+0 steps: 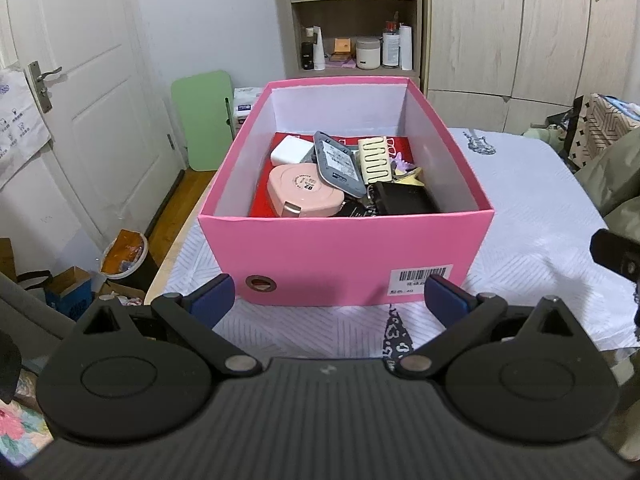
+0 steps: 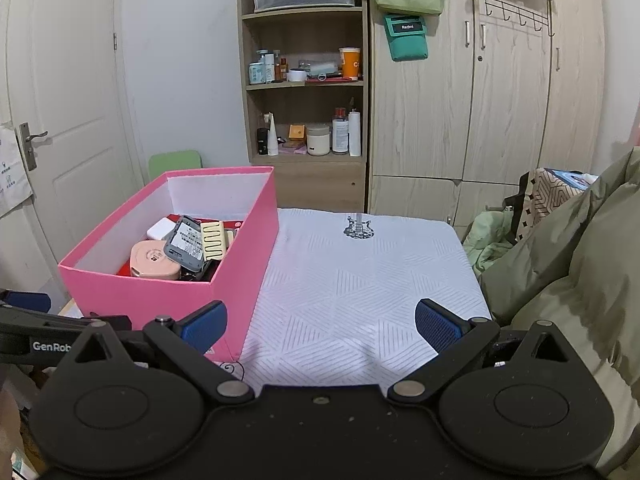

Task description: Organize rigid objects

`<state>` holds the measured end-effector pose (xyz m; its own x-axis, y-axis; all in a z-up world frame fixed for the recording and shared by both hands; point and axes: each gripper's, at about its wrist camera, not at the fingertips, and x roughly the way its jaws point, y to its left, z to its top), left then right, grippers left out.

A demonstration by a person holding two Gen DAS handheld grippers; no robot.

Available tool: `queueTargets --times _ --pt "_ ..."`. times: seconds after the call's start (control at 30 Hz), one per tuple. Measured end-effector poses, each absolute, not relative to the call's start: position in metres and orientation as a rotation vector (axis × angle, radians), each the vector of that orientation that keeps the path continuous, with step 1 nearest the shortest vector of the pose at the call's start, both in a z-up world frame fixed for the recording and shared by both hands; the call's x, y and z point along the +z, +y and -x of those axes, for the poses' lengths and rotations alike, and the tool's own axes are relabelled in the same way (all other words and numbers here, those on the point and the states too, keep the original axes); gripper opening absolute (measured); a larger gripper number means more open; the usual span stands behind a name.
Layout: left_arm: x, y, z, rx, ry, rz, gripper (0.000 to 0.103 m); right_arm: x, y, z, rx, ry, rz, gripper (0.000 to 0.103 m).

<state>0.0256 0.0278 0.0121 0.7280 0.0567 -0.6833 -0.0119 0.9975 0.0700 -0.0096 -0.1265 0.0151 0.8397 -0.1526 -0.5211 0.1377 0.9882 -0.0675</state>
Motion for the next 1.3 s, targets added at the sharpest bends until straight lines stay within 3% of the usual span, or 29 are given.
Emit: queueTargets --times 1.3 --pt "0.0146 0.0303 -0.0170 0.007 0.717 -0.061 0.103 0.0111 -0.1267 0.0137 -0.195 0.560 0.033 0.102"
